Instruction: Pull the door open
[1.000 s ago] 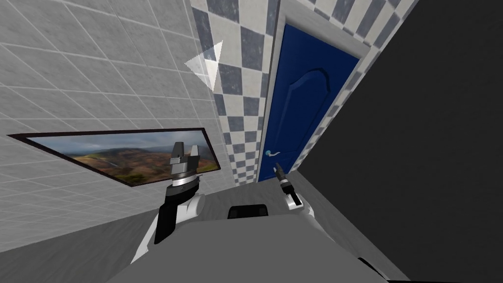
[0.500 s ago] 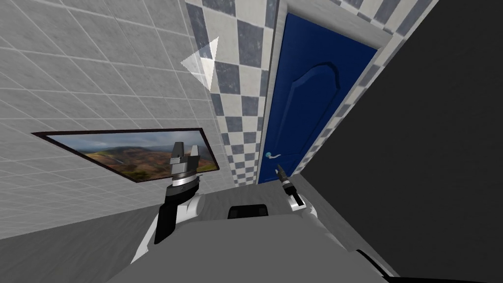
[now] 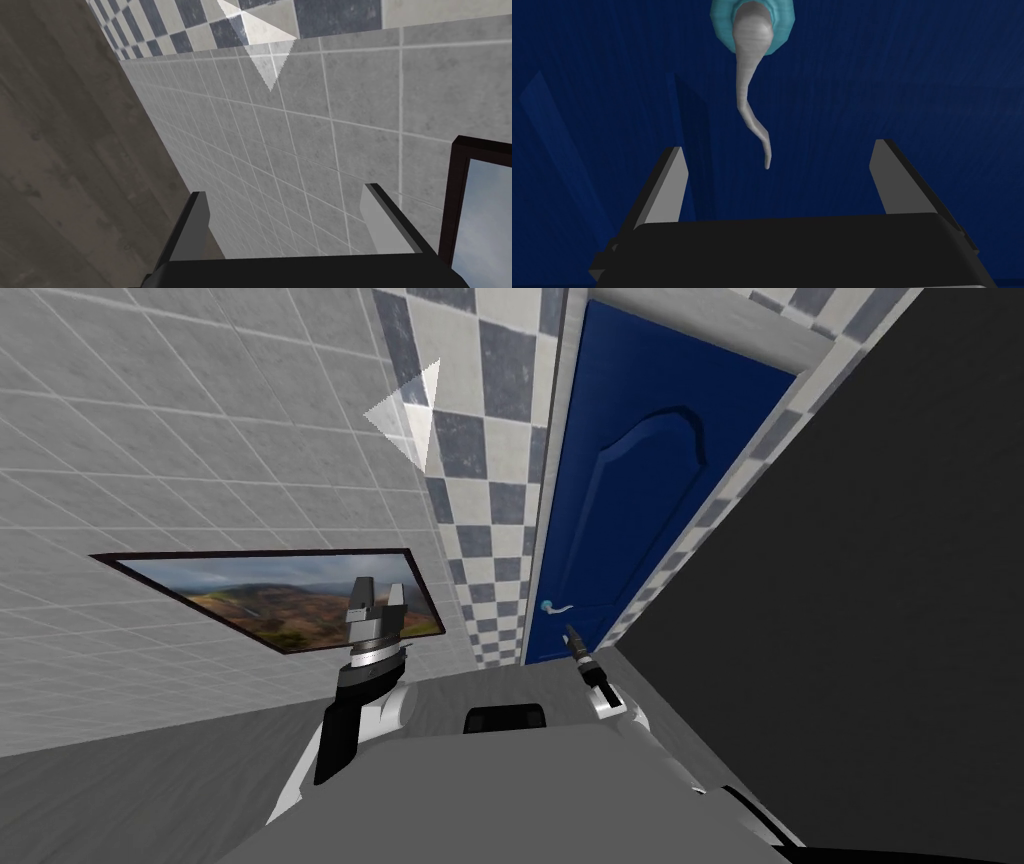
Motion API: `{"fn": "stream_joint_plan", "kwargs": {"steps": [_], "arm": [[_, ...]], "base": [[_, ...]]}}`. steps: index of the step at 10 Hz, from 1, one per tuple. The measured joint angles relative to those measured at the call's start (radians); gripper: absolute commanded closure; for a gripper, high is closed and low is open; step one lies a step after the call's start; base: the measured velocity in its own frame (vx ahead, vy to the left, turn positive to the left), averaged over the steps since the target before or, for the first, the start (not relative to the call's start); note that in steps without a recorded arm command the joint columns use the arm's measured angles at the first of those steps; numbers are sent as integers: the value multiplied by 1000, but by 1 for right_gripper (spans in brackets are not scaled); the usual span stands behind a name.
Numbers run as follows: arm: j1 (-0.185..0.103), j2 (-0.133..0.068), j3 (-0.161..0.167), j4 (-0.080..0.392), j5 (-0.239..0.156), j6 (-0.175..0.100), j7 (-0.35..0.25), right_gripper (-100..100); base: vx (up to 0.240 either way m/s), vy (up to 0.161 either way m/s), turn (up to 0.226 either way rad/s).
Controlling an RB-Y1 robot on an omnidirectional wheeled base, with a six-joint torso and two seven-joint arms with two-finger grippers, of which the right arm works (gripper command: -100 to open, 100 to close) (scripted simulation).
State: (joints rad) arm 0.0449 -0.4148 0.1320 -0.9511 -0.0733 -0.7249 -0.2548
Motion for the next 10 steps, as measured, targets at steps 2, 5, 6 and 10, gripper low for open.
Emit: {"fn": "stream_joint_plan", "kwargs": {"steps": [2,5,6,10], "arm": [[-7,-11,2,19,-1,0,-6,-100],[-37,-15,-12,74,-30,-11,5,-100],[-53,-12,-18,104,-41,-19,14,-100],[-110,-21,-44,210,-94,-40,35,-100]], "base": [[23,-28,92],[43,-6,170],[51,-5,201],[53,-15,197]]}}
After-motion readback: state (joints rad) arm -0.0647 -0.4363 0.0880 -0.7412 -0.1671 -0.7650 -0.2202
